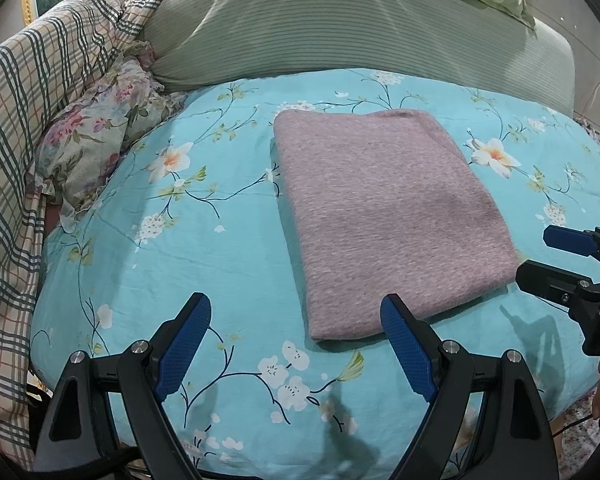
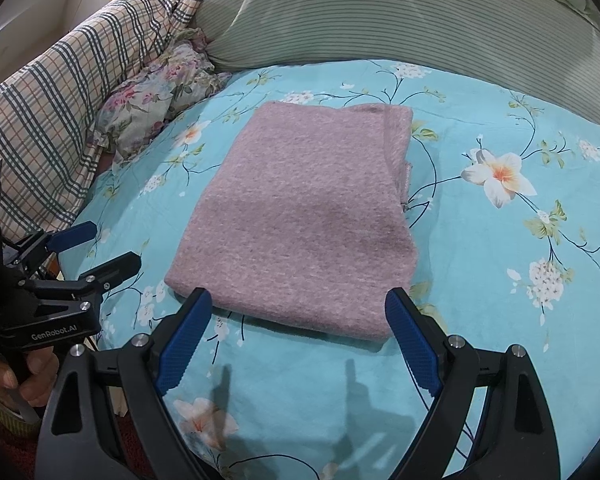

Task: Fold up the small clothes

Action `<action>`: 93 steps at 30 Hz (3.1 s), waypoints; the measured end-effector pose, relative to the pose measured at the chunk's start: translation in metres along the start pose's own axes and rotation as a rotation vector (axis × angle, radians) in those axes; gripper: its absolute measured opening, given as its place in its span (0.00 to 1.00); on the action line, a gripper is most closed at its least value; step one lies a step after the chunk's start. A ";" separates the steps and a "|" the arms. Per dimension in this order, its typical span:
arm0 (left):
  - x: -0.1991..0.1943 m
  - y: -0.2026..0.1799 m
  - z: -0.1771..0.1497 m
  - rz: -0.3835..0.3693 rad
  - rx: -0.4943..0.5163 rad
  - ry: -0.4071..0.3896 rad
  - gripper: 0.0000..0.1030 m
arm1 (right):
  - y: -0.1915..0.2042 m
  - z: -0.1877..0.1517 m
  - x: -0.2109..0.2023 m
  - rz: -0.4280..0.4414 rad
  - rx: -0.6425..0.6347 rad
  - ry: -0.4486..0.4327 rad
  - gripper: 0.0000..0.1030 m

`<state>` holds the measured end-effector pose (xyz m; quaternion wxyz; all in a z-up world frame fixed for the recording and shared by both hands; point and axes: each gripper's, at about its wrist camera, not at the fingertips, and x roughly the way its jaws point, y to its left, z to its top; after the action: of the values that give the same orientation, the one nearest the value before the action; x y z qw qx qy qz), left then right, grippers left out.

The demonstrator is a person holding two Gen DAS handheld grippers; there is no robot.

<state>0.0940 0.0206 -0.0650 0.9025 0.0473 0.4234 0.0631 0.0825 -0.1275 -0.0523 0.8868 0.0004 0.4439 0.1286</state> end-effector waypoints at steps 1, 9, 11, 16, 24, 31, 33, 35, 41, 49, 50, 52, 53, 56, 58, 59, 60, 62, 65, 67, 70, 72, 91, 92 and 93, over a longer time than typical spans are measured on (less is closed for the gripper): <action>0.001 0.000 0.000 -0.001 0.000 0.001 0.85 | 0.000 0.000 0.001 -0.001 0.000 0.002 0.86; 0.004 0.001 0.003 -0.009 0.004 0.006 0.85 | 0.000 0.002 0.000 0.001 0.000 0.003 0.86; 0.004 0.000 0.003 -0.008 0.004 0.006 0.85 | 0.001 0.001 0.000 -0.001 0.000 0.003 0.86; 0.005 0.000 0.004 -0.009 0.005 0.006 0.85 | 0.001 0.001 0.000 -0.003 0.003 0.002 0.86; 0.004 0.000 0.004 -0.009 0.005 0.006 0.85 | 0.000 0.003 0.001 -0.001 0.001 0.001 0.86; 0.006 -0.001 0.006 -0.011 0.009 0.005 0.85 | 0.001 0.003 0.001 -0.004 0.003 -0.001 0.86; 0.007 -0.001 0.009 -0.012 0.013 0.005 0.85 | 0.000 0.005 0.000 -0.003 0.002 -0.002 0.86; 0.008 -0.001 0.010 -0.014 0.016 0.005 0.85 | 0.000 0.007 0.000 -0.002 -0.001 -0.003 0.86; 0.007 -0.001 0.012 -0.014 0.018 0.002 0.85 | 0.000 0.009 0.001 -0.003 -0.001 -0.003 0.86; 0.010 0.002 0.020 -0.021 0.018 0.002 0.85 | -0.001 0.013 0.002 -0.006 -0.007 -0.009 0.86; 0.011 0.002 0.021 -0.020 0.018 0.003 0.85 | -0.002 0.015 0.003 -0.006 -0.009 -0.010 0.86; 0.011 0.002 0.022 -0.021 0.019 0.003 0.85 | -0.004 0.018 0.004 -0.006 -0.012 -0.011 0.86; 0.013 0.002 0.023 -0.022 0.020 0.004 0.85 | -0.006 0.020 0.006 -0.007 -0.013 -0.009 0.86; 0.017 0.002 0.026 -0.024 0.022 0.009 0.85 | -0.010 0.025 0.010 -0.008 -0.012 -0.005 0.86; 0.020 0.002 0.028 -0.024 0.020 0.014 0.85 | -0.013 0.027 0.012 -0.009 -0.009 -0.004 0.86; 0.021 0.002 0.029 -0.024 0.020 0.016 0.85 | -0.015 0.029 0.013 -0.010 -0.008 -0.003 0.86; 0.023 0.002 0.030 -0.021 0.020 0.018 0.85 | -0.014 0.030 0.013 -0.013 -0.007 -0.003 0.86; 0.025 0.002 0.032 -0.013 0.021 0.014 0.85 | -0.016 0.033 0.014 -0.013 -0.006 -0.005 0.86; 0.025 0.001 0.035 -0.004 0.026 0.004 0.85 | -0.018 0.037 0.014 -0.013 -0.009 -0.011 0.86; 0.026 0.000 0.038 -0.003 0.030 0.003 0.85 | -0.019 0.039 0.014 -0.013 -0.009 -0.013 0.86; 0.028 0.000 0.041 -0.005 0.029 0.003 0.85 | -0.021 0.041 0.016 -0.014 -0.005 -0.015 0.86; 0.029 0.000 0.042 -0.005 0.026 0.005 0.85 | -0.019 0.041 0.018 -0.017 0.001 -0.012 0.86; 0.037 -0.003 0.049 0.014 0.039 0.010 0.85 | -0.028 0.044 0.024 -0.020 0.021 -0.003 0.86; 0.038 -0.003 0.049 0.013 0.037 0.011 0.85 | -0.028 0.045 0.024 -0.021 0.022 -0.002 0.86; 0.040 -0.003 0.050 0.014 0.035 0.013 0.85 | -0.029 0.045 0.026 -0.020 0.022 -0.002 0.86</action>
<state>0.1578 0.0226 -0.0640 0.8982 0.0655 0.4302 0.0623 0.1394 -0.1441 -0.0484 0.8884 0.0059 0.4444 0.1150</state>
